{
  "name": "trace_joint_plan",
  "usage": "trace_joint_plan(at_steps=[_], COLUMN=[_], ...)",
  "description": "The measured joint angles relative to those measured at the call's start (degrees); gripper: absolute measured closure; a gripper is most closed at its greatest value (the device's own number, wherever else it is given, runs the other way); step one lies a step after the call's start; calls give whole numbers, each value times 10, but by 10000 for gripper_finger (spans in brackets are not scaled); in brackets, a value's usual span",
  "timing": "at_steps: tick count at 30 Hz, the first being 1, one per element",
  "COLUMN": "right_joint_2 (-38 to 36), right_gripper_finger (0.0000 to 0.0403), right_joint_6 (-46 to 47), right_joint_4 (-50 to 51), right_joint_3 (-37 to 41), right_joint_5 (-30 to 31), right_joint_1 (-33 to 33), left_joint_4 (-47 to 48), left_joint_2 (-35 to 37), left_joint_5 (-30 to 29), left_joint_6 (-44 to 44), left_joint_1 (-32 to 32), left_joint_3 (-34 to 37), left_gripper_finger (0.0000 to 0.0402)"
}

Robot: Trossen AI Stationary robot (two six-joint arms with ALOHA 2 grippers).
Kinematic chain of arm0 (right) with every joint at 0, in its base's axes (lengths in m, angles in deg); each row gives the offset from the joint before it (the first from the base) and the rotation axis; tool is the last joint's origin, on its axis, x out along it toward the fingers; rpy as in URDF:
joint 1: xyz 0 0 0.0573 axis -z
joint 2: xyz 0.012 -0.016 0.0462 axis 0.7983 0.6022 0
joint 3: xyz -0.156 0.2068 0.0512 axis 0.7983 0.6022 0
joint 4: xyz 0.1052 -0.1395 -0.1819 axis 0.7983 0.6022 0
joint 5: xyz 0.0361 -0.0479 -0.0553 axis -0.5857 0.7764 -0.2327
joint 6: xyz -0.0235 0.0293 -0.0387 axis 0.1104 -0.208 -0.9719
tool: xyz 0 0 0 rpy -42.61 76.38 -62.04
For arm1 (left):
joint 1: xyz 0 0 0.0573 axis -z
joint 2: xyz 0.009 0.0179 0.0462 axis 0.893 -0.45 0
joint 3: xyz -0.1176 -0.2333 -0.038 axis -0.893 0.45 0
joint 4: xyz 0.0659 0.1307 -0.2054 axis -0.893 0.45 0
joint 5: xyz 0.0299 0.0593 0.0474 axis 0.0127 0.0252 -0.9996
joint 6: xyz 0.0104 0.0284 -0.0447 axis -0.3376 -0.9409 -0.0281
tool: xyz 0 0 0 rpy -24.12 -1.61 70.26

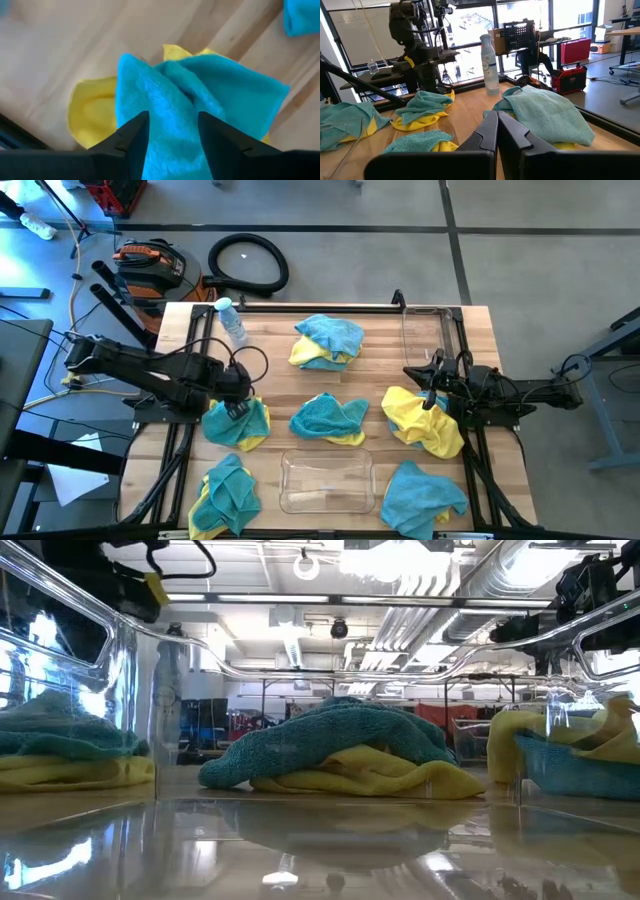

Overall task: Sort microfiber towel by color & place in baskets
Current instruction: Put the blue microfiber towel into the bottom transparent bin

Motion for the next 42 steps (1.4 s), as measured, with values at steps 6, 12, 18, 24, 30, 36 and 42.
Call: trace_joint_plan(at_steps=[6, 12, 18, 24, 30, 36, 42], right_joint_2=[0, 0, 0, 0, 0, 0, 0], right_gripper_finger=[403, 403, 403, 403, 403, 403, 403], right_joint_6=[0, 0, 0, 0, 0, 0, 0], right_joint_4=[0, 0, 0, 0, 0, 0, 0], right_joint_3=[0, 0, 0, 0, 0, 0, 0], right_joint_5=[0, 0, 0, 0, 0, 0, 0], right_joint_1=[0, 0, 0, 0, 0, 0, 0], left_joint_4=[-4, -24, -38, -33, 27, 128, 132], left_joint_2=[-3, -26, -71, -79, -79, -78, -86], left_joint_5=[19, 32, 33, 37, 29, -50, -165], left_joint_6=[38, 78, 89, 103, 82, 91, 76], left_joint_1=[41, 75, 99, 116, 146, 202, 266], left_joint_3=[34, 71, 77, 62, -39, -207, -344], left_gripper_finger=[241, 243, 321, 394, 401, 401, 401])
